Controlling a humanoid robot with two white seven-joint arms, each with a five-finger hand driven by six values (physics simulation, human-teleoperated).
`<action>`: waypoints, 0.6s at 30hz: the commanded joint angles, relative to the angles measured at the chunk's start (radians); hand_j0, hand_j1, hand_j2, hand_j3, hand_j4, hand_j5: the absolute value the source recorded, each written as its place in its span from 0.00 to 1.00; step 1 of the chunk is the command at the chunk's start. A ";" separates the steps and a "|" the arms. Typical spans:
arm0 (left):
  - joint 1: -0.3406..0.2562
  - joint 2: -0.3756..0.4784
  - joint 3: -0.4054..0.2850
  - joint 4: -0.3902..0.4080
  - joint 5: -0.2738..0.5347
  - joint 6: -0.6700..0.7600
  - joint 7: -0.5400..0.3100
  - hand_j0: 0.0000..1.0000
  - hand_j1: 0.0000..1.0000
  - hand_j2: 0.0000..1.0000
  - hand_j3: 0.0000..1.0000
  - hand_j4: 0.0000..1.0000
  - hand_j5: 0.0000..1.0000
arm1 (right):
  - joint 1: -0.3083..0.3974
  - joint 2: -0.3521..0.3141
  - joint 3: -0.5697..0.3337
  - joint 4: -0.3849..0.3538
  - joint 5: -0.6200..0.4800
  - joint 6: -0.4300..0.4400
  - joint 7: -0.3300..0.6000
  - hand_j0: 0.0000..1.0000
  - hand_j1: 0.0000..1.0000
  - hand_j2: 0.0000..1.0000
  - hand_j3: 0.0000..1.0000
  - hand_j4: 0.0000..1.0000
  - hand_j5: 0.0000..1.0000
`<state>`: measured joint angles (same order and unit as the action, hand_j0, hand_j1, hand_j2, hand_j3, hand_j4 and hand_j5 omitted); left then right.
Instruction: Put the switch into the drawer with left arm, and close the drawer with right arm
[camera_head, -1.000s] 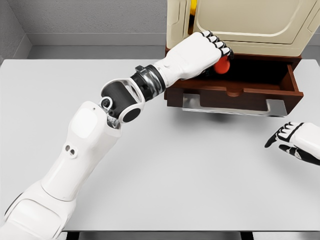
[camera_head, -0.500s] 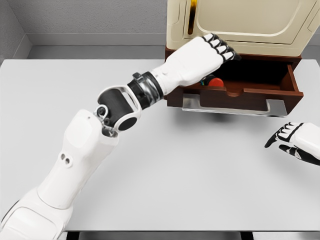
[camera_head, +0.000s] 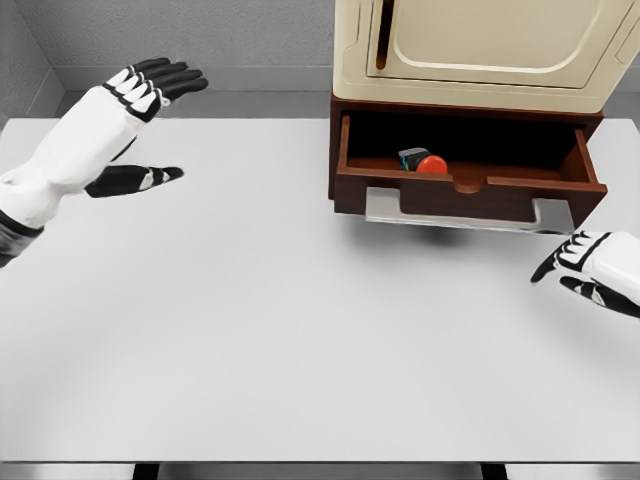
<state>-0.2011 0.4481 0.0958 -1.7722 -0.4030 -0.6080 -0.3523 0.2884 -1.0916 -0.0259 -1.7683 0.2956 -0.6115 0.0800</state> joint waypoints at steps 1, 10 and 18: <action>0.011 0.041 0.151 0.046 0.064 -0.003 -0.005 1.00 1.00 1.00 1.00 1.00 1.00 | 0.000 -0.001 0.000 0.000 -0.009 0.001 -0.002 0.55 0.55 0.55 0.55 0.55 0.55; 0.180 0.127 0.193 0.145 -0.042 -0.003 -0.102 1.00 1.00 1.00 1.00 1.00 1.00 | -0.021 0.004 0.004 0.000 -0.010 0.001 0.003 0.54 0.54 0.54 0.54 0.54 0.54; 0.184 0.089 0.190 0.030 -0.043 -0.003 -0.123 1.00 1.00 1.00 1.00 1.00 1.00 | -0.110 0.038 0.061 0.000 -0.010 0.001 0.003 0.52 0.52 0.52 0.52 0.52 0.52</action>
<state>-0.0169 0.5548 0.2875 -1.7256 -0.4544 -0.6128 -0.4666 0.1687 -1.0663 0.0007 -1.7491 0.3964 -0.6200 0.1411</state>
